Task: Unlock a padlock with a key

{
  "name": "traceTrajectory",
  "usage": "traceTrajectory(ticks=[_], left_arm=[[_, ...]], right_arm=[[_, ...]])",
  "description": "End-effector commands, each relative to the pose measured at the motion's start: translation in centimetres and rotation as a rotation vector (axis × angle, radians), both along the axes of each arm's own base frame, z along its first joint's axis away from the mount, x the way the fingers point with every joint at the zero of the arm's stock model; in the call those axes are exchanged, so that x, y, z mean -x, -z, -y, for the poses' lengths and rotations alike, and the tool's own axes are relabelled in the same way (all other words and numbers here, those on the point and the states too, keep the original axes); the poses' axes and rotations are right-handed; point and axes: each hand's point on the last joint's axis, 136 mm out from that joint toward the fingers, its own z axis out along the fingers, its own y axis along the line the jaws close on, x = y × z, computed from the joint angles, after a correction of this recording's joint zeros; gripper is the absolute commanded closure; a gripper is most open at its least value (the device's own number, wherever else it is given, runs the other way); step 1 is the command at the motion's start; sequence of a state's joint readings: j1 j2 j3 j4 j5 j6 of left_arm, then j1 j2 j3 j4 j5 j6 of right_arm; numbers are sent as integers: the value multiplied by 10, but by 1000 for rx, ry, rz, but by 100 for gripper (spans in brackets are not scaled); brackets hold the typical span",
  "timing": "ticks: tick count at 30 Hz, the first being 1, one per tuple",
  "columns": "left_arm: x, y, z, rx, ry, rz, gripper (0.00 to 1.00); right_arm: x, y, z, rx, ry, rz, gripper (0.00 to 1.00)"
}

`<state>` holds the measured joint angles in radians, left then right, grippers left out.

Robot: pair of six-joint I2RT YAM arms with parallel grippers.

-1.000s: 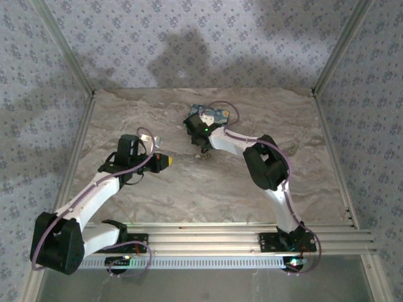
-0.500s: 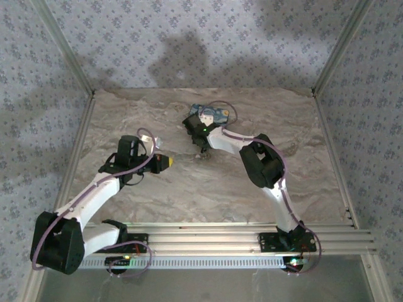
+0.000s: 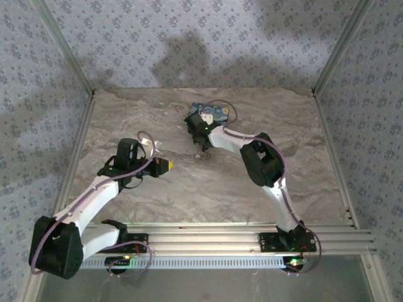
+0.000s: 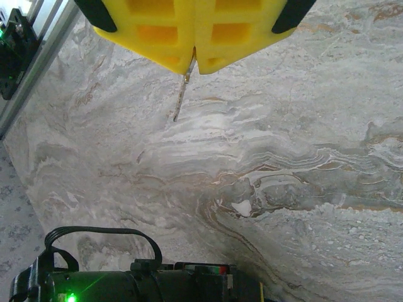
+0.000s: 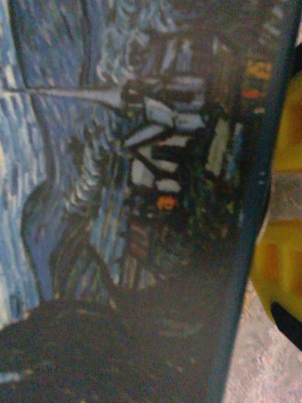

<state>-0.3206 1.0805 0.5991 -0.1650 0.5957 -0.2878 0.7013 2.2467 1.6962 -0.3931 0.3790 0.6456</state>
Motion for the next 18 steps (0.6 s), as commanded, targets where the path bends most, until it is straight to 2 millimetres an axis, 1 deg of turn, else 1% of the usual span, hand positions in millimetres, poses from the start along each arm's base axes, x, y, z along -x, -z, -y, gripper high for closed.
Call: traceTrajectory(ticks=[1,3,6,10,11,14,18], left_arm=[[5,-4,6,7,56,21,100],[5,-4,10,-8,76,35,100],[3,-2,19,-46,104,58,100],[1,2,31,-61,135,52,100],[0,3,34,-59,140,54,100],[-1,9,39,-45,151,55,100],[0,16,45,-27,170,56,100]], right_arm=[[23,-20,4,-40,-49,-67,86],[37,-27,4,-71,-77,-107,88],[54,-39,9,-106,-92,-146,92],[72,-53,18,-127,-95,-191,95],[74,-56,19,-127,-93,-188,95],[89,-52,28,-94,-94,-217,96],[106,-43,31,-89,-105,-290,97]])
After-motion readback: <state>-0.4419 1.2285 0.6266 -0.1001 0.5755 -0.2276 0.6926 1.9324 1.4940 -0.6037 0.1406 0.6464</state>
